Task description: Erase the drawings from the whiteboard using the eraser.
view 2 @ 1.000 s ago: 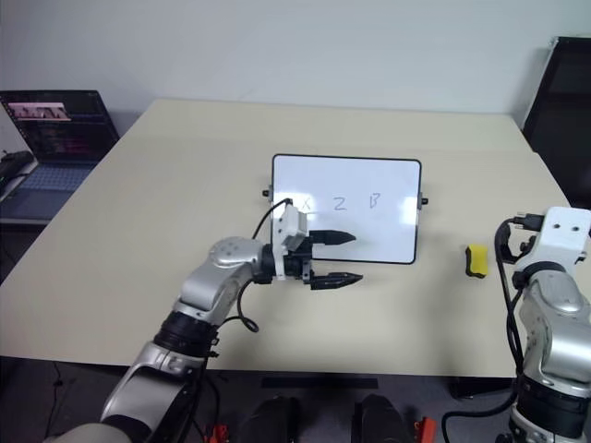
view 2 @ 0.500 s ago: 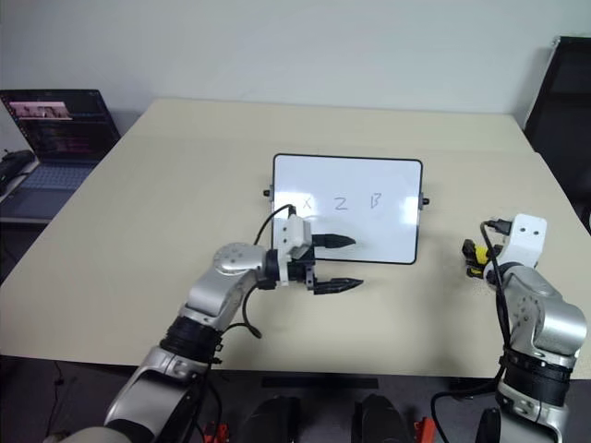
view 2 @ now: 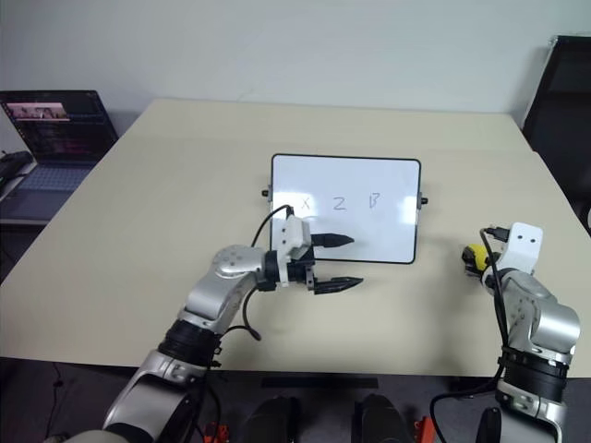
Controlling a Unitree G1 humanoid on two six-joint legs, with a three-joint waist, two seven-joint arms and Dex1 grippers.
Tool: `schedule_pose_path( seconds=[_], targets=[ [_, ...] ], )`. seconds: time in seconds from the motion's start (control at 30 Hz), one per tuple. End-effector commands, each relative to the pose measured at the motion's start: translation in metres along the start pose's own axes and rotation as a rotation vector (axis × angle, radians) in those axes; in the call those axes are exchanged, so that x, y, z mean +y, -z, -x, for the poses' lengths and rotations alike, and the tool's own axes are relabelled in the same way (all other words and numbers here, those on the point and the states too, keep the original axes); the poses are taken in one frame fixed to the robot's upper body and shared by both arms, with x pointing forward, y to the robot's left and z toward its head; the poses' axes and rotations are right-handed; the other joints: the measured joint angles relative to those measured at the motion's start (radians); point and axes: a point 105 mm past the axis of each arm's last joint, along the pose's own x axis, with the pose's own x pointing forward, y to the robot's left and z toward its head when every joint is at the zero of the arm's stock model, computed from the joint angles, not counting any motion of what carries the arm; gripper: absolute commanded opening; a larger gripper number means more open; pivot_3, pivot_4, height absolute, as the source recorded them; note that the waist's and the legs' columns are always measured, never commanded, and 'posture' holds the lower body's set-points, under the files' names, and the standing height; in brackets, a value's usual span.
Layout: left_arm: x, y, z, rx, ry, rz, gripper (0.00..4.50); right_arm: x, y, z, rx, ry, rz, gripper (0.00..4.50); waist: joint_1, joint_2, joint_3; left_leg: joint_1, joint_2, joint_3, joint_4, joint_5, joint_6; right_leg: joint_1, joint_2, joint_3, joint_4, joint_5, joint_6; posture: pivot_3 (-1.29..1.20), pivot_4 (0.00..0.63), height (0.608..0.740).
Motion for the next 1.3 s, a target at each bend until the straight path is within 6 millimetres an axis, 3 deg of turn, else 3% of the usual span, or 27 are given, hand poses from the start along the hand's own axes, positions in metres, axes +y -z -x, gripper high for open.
schedule_pose_path(
  seconds=[0.03,0.13,0.37,0.43,0.97,1.13,1.3],
  targets=[
    [0.001,-0.015,0.000,-0.033,-0.003,-0.055,4.50,0.002,-0.014,0.002,-0.059,-0.004,-0.005,4.47,0.000,0.000,0.000,0.000,0.000,0.000,0.000,0.000,0.000,0.000,0.000,0.000,0.000,0.000,0.000,0.00,0.150,0.740],
    [0.005,-0.019,0.001,-0.045,-0.021,-0.045,4.50,0.000,-0.013,0.001,-0.057,0.003,-0.019,3.90,0.000,0.000,0.000,0.000,0.000,0.000,0.000,0.000,0.000,0.000,0.000,0.000,0.000,0.000,0.000,0.00,0.150,0.740],
    [0.010,-0.021,0.002,-0.044,-0.033,-0.053,4.50,-0.001,-0.011,0.000,-0.054,0.007,-0.035,1.40,0.000,0.000,0.000,0.000,0.000,0.000,0.000,0.000,0.000,0.000,0.000,0.000,0.000,0.000,0.000,0.00,0.150,0.740],
    [0.011,-0.021,0.003,-0.044,-0.036,-0.053,4.50,-0.001,-0.011,0.000,-0.054,0.008,-0.040,0.97,0.000,0.000,0.000,0.000,0.000,0.000,0.000,0.000,0.000,0.000,0.000,0.000,0.000,0.000,0.000,0.00,0.150,0.740],
    [0.014,-0.022,0.005,-0.043,-0.048,-0.056,4.50,-0.002,-0.020,0.000,-0.085,0.028,-0.006,0.97,0.000,0.000,0.000,0.000,0.000,0.000,0.000,0.000,0.000,0.000,0.000,0.000,0.000,0.000,0.000,0.00,0.150,0.740],
    [0.015,-0.024,0.005,-0.050,-0.059,-0.062,4.50,0.014,-0.057,0.007,-0.228,-0.015,0.264,0.97,0.000,0.001,0.001,0.000,0.000,0.001,0.000,0.000,0.000,-0.001,0.000,0.001,0.000,0.000,0.000,0.00,0.150,0.740],
    [0.019,-0.024,0.007,-0.048,-0.115,-0.066,4.50,0.036,-0.085,0.012,-0.344,-0.071,0.378,0.97,-0.002,0.001,0.001,0.000,0.000,0.001,0.000,0.000,0.000,-0.001,0.001,0.001,0.000,0.000,0.000,0.00,0.150,0.740]
  ],
)
